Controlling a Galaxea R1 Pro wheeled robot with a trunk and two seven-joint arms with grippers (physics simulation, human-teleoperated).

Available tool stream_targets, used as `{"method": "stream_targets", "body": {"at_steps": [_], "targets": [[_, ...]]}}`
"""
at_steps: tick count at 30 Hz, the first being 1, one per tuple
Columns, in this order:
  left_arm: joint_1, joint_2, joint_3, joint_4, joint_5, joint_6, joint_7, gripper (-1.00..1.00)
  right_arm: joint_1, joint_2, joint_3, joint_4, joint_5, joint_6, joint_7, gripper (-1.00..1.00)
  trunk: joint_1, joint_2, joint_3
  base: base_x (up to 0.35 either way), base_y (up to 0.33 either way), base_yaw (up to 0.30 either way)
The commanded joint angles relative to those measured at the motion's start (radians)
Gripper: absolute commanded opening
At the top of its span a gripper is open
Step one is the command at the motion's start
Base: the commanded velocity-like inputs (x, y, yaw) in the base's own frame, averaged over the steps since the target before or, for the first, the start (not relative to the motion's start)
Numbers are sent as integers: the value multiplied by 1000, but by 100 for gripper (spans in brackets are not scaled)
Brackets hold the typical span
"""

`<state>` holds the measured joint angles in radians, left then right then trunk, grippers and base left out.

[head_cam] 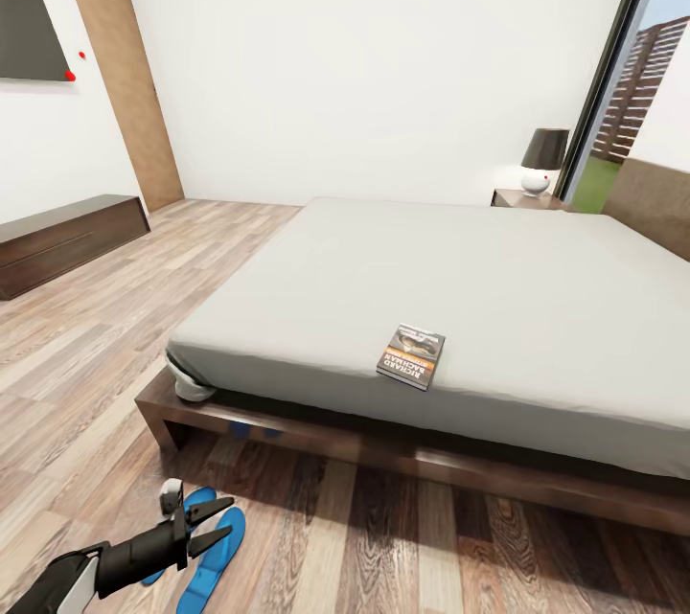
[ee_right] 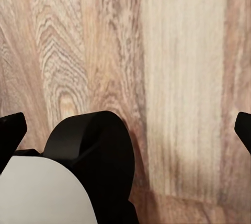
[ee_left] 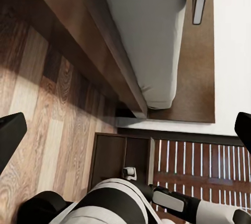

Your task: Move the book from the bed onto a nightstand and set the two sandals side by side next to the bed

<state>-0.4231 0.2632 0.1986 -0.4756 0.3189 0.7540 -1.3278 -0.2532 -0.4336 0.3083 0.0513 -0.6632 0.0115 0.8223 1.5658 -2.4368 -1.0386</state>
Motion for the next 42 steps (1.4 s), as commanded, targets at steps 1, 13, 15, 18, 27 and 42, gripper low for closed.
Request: {"method": "stream_targets", "body": {"at_steps": [1, 13, 15, 18, 27, 42], "targets": [[0, 0, 1, 0, 2, 10, -2, 100, -1, 0, 8, 3, -10, 2, 5, 100, 0, 0, -1, 0, 0, -20], [0, -1, 1, 0, 2, 10, 2, 100, -1, 1, 10, 4, -7, 1, 3, 100, 0, 0, -1, 0, 0, -151], [0, -1, 1, 0, 2, 10, 3, 100, -1, 2, 10, 4, -7, 1, 3, 100, 0, 0, -1, 0, 0, -216], [-1, -2, 1, 0, 2, 10, 3, 100, -1, 2, 10, 4, -7, 1, 3, 100, 0, 0, -1, 0, 0, -220], [0, -2, 1, 0, 2, 10, 4, 100, -1, 5, 10, 4, -6, 0, 3, 100, 0, 0, -1, 0, -29, -223], [0, -2, 1, 0, 1, 10, 4, 100, -1, 20, 10, 4, -5, -2, 2, 100, 0, 0, -1, 0, -71, -219]]}}
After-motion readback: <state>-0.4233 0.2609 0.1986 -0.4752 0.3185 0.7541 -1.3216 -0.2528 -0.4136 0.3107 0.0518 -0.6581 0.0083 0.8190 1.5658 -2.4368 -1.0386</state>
